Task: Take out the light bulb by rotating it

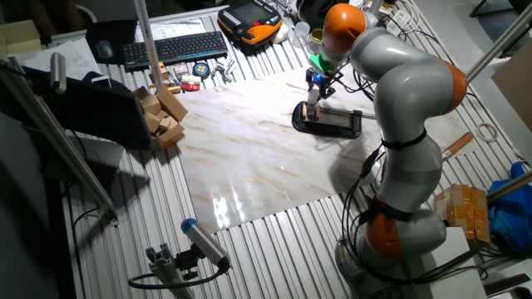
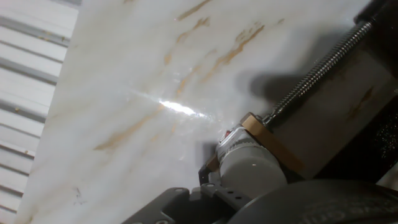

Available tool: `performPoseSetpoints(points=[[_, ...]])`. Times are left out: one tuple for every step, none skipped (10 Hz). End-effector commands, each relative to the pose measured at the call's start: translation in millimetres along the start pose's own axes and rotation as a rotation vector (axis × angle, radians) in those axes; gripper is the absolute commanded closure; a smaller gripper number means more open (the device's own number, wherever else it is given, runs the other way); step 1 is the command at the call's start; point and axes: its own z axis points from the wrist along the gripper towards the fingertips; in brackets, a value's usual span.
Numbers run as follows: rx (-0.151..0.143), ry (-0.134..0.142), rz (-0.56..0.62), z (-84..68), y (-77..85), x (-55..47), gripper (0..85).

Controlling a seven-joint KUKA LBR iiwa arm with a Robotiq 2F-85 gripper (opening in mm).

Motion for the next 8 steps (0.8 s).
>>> performPoseSetpoints(points=[[0.0,0.003,-0.015,0.1,0.0,0.0,85.0],[0.0,0.004,-0.043,0.4,0.3,-0.1,85.0],[-0.001,0.004,-0.074,0.4,0.3,-0.1,85.0],[0.0,0.003,-0.087,0.4,0.3,-0.1,85.0],[0.006,0.002,-0.121,0.4,0.3,-0.2,85.0],[0.007,0.003,-0.15,0.4,0.3,-0.2,85.0],[0.008,0.004,-0.176,0.2,0.6,-0.2,85.0],[0.008,0.004,-0.198,-0.1,0.7,-0.2,85.0]])
